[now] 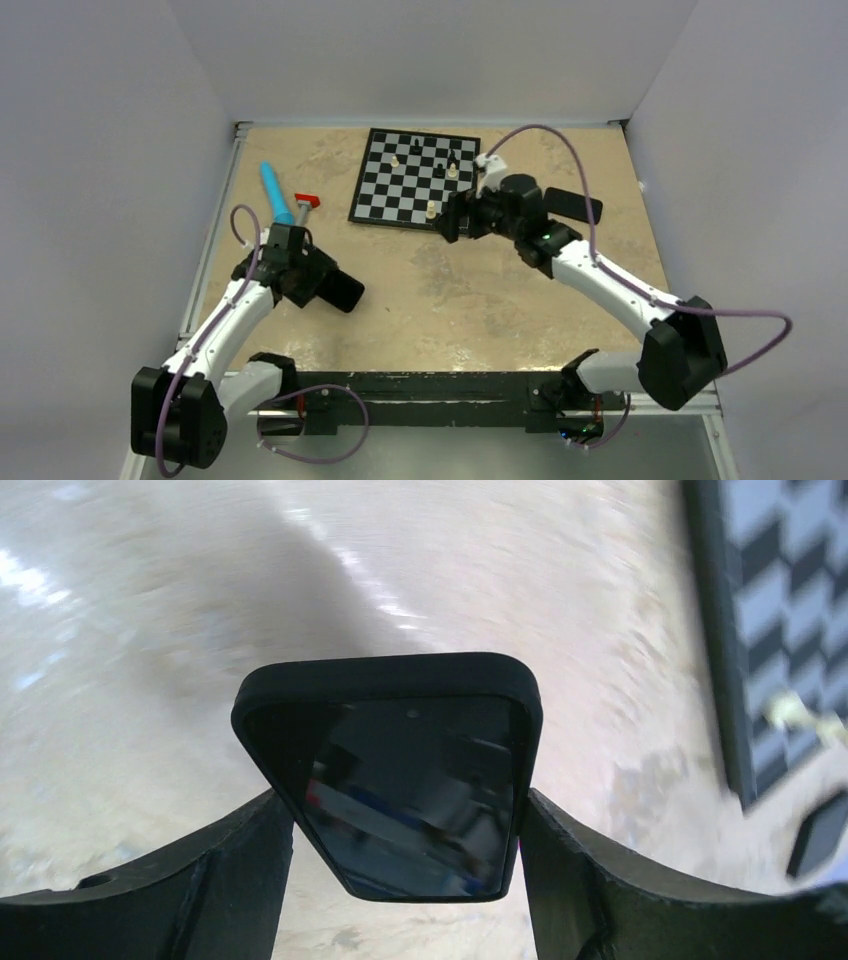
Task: Take the phone out of the phone case
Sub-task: Pick up the phone at the center of the board, then adjust the phone.
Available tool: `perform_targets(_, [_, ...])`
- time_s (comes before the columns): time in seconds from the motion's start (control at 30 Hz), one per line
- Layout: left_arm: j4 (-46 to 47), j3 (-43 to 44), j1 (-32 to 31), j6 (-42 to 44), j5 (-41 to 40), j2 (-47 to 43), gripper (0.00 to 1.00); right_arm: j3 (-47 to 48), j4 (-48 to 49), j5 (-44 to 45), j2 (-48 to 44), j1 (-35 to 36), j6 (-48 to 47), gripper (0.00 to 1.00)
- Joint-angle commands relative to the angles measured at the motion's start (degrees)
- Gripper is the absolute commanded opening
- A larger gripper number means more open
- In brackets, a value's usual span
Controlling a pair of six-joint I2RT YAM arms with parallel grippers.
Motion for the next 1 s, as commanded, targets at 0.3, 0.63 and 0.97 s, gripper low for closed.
perform_targets(0.3, [14.02, 23.66, 0.06, 33.08, 25.94, 11.37, 0.0, 0.03, 30.1, -18.09, 19.46, 16.39, 9.97, 0.94])
perform_targets(0.63, [15.89, 22.85, 0.68, 32.18, 31.76, 12.33, 0.0, 7.61, 31.25, -17.37, 28.6, 17.08, 13.71, 0.83])
perform_targets(0.97, [13.93, 23.08, 0.84, 31.23, 28.83, 11.5, 0.0, 12.75, 25.9, -11.28, 30.56, 18.6, 14.07, 0.21])
